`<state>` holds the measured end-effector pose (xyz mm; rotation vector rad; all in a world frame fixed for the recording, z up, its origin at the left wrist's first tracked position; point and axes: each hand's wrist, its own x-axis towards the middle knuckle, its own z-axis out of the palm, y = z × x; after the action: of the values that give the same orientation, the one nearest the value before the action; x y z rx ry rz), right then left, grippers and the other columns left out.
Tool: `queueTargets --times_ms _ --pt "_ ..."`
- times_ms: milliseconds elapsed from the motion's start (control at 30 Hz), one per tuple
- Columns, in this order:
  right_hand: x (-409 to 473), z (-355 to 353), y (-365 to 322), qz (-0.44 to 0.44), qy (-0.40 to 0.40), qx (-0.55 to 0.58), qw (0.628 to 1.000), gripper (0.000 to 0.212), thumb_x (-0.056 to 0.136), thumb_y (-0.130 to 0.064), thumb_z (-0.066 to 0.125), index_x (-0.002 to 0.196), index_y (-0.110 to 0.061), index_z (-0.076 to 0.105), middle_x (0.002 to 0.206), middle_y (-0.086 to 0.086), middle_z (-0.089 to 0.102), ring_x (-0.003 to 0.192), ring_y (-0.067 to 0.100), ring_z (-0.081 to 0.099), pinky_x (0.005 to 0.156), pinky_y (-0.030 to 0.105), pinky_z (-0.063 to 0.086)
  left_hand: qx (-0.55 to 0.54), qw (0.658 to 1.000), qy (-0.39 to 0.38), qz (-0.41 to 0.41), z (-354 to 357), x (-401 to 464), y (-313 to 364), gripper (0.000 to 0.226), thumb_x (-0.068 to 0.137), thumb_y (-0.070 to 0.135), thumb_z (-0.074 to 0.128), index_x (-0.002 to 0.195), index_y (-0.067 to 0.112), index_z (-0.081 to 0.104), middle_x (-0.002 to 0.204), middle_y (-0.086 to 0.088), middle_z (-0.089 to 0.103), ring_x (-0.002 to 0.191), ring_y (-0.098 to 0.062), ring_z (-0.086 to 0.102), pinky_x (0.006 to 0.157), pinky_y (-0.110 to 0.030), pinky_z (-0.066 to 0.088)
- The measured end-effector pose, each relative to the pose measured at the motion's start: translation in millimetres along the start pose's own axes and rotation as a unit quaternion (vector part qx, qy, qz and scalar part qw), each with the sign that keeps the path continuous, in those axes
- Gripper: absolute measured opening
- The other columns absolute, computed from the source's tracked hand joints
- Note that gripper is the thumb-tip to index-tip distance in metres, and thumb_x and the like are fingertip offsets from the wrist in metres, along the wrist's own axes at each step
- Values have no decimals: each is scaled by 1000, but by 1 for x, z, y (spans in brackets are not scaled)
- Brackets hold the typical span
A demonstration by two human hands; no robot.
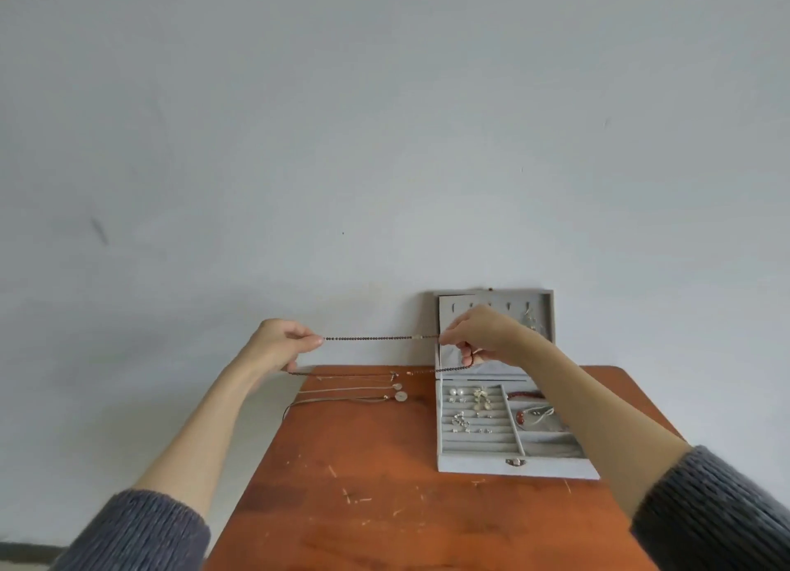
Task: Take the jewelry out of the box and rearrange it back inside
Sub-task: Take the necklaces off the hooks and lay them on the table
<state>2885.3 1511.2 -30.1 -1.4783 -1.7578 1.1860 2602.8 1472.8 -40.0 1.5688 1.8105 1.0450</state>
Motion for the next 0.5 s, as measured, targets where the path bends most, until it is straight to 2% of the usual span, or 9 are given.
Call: queueTargets --times_ms 100,167,267,400,500 --pt "14 24 17 37 -16 -33 999 13 87 -7 60 90 6 61 57 8 47 49 16 48 58 26 50 25 999 -26 -32 -1 -10 -26 11 84 17 66 87 7 67 54 1 47 49 -16 41 54 -25 39" --pt "19 40 27 52 -16 -32 998 12 86 -8 61 84 4 60 60 8 48 51 14 47 55 24 50 32 998 -21 -40 -2 -12 -43 11 83 18 68 84 7 68 49 2 47 47 -16 41 52 -24 38" --pt "26 65 40 47 0 -39 998 29 86 -12 62 97 14 63 62 8 47 54 14 44 48 20 44 27 998 -8 -56 2 -9 -68 12 82 19 69 83 7 67 40 7 44 45 -16 39 53 -24 37" --pt "39 97 55 48 27 -45 997 25 87 -17 61 91 7 68 57 6 46 49 15 41 47 21 39 15 996 18 -88 13 -8 -102 20 81 23 70 81 5 64 52 1 47 48 -15 41 57 -26 39" --pt "57 115 67 61 53 -64 995 18 88 -13 54 80 -2 66 61 10 52 46 17 49 49 24 47 3 993 28 -112 18 -4 -128 19 79 24 72 81 7 65 59 -1 53 54 -17 46 59 -26 41"
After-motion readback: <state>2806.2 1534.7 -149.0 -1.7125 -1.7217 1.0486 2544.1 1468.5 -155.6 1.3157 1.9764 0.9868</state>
